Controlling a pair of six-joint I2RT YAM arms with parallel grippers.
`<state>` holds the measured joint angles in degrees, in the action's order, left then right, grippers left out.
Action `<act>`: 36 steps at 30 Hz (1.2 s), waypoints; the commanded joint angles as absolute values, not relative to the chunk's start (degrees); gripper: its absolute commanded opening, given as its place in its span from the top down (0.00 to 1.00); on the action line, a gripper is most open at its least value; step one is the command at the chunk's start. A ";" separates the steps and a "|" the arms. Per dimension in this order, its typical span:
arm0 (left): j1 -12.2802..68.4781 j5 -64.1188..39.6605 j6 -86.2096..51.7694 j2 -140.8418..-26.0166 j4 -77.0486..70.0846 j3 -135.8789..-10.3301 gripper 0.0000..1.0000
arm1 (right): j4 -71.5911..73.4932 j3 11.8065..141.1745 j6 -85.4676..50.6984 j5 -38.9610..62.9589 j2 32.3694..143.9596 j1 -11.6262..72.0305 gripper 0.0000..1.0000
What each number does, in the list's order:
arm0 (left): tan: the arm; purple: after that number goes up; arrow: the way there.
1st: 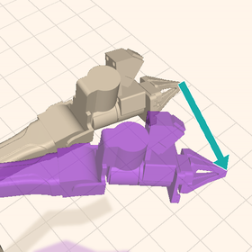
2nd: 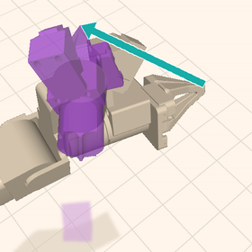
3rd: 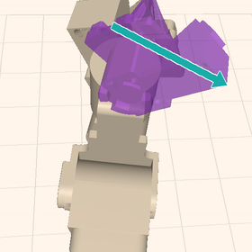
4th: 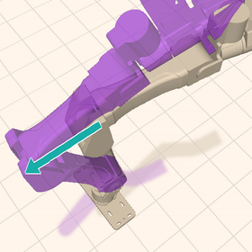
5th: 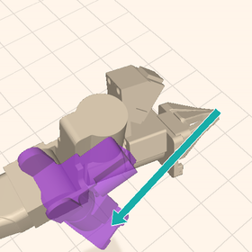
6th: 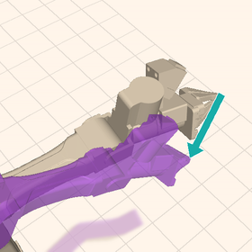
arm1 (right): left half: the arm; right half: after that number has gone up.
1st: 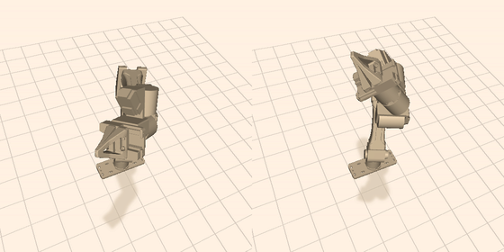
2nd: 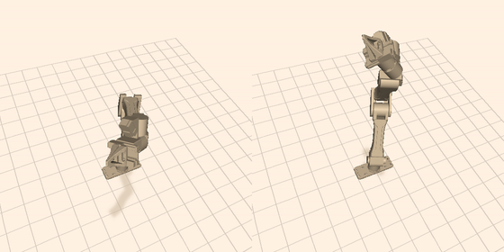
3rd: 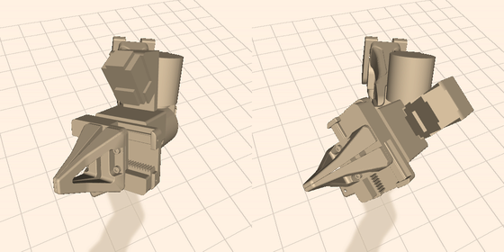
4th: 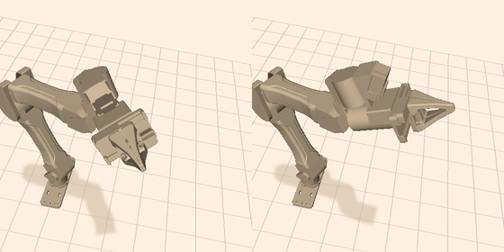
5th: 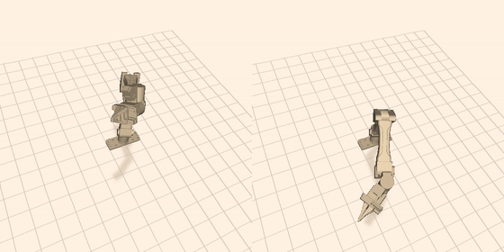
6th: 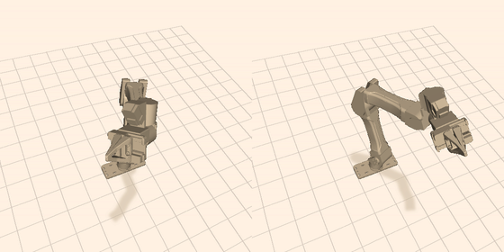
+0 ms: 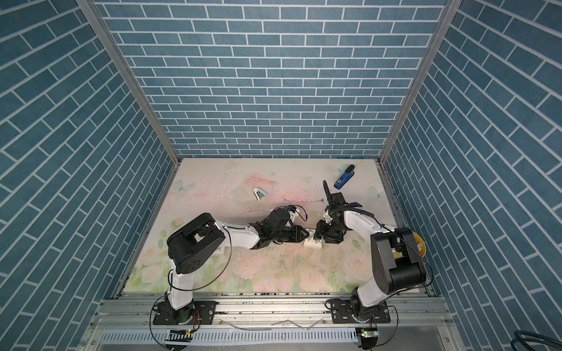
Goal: Take the necklace out of the lift-off lid jewelry box
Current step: Move the jewelry box to the center of the board.
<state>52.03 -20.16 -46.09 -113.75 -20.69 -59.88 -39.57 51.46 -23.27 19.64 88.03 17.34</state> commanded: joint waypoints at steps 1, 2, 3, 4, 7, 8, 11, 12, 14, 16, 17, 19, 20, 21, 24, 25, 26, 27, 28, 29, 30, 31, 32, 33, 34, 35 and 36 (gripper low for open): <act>51.02 -17.01 -38.96 -107.43 -8.57 -61.60 0.54 | -45.39 53.65 -21.96 16.11 84.09 17.30 0.40; 50.25 -16.06 -37.17 -105.39 -5.76 -61.87 0.52 | -46.11 54.23 -22.32 15.87 82.99 17.30 0.39; 49.45 -14.90 -35.18 -103.07 -2.77 -62.04 0.49 | -46.55 54.80 -22.85 15.59 81.88 17.40 0.35; 48.80 -13.71 -33.41 -100.99 0.26 -62.05 0.47 | -46.82 55.26 -23.24 15.47 81.09 17.56 0.34; 45.46 -8.79 -28.24 -94.00 9.36 -61.44 0.36 | -47.91 57.58 -24.37 13.64 80.44 19.47 0.32; 43.78 -7.04 -27.04 -91.51 12.27 -60.69 0.33 | -48.19 58.64 -24.81 12.84 80.88 20.64 0.32; 37.88 -2.34 -25.47 -84.34 19.77 -57.39 0.23 | -47.87 61.98 -26.38 10.96 83.50 25.19 0.31; 35.12 0.10 -25.56 -81.87 22.93 -56.25 0.20 | -47.50 63.37 -27.06 10.54 84.80 27.03 0.30; 29.81 4.25 -25.53 -77.57 28.89 -54.05 0.13 | -46.33 65.84 -28.30 10.61 87.47 30.40 0.30; 22.87 7.89 -26.64 -74.39 35.56 -52.32 0.07 | -44.94 68.30 -29.51 11.21 90.63 33.31 0.30; 18.74 7.72 -26.30 -73.01 37.51 -50.98 0.06 | -44.45 69.61 -29.92 11.57 92.26 34.78 0.30; 10.60 4.75 -25.75 -70.49 38.59 -47.44 0.03 | -43.83 72.12 -30.23 12.01 95.28 37.33 0.30; 6.38 1.93 -25.25 -69.34 37.98 -45.32 0.03 | -43.49 73.27 -30.40 12.19 96.90 38.59 0.30; 3.18 -0.69 -24.71 -68.59 37.09 -43.71 0.03 | -43.14 74.32 -30.56 12.51 98.17 39.49 0.30; -3.22 -7.57 -22.60 -67.72 34.01 -39.52 0.04 | -41.09 77.51 -31.34 13.67 102.38 42.41 0.30; -4.20 -9.68 -21.93 -67.91 33.07 -38.08 0.05 | -40.28 78.71 -31.68 14.16 103.98 43.41 0.30; -4.47 -11.39 -21.80 -68.34 32.12 -37.43 0.07 | -39.29 79.85 -31.96 15.04 105.53 44.46 0.30; -4.48 -13.28 -21.87 -68.59 31.08 -37.00 0.10 | -38.39 80.96 -32.22 15.77 106.78 45.25 0.31; -4.48 -15.92 -22.07 -68.90 29.39 -36.14 0.14 | -37.33 82.01 -32.55 16.61 108.19 46.12 0.31; -4.48 -18.10 -23.03 -69.10 27.61 -35.12 0.18 | -36.10 82.77 -33.06 17.53 109.49 47.01 0.30; -4.46 -19.69 -24.10 -69.17 26.05 -34.10 0.22 | -34.74 83.25 -33.60 18.45 110.42 47.56 0.31; -4.42 -21.51 -25.28 -69.07 24.15 -32.82 0.27 | -33.14 83.62 -34.36 19.74 111.53 48.14 0.32; -4.39 -23.07 -26.88 -68.90 22.41 -31.31 0.32 | -31.56 83.91 -35.19 21.01 112.57 48.63 0.32; -4.39 -24.28 -28.24 -68.58 20.57 -30.09 0.36 | -30.29 84.11 -35.91 22.39 113.43 48.92 0.33; -4.39 -25.59 -29.69 -68.15 18.85 -28.47 0.39 | -28.81 84.33 -36.69 24.01 114.47 49.18 0.34; -4.31 -26.81 -31.02 -67.51 17.24 -27.12 0.42 | -27.55 84.61 -37.27 25.78 115.54 49.41 0.34; -4.18 -27.61 -32.01 -66.89 16.25 -26.07 0.45 | -26.99 85.08 -37.56 26.86 116.41 49.53 0.34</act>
<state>-4.16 -21.89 -28.14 -68.05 21.21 -28.97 -31.24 83.50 -33.63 21.56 114.10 49.25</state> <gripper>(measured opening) 0.563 0.656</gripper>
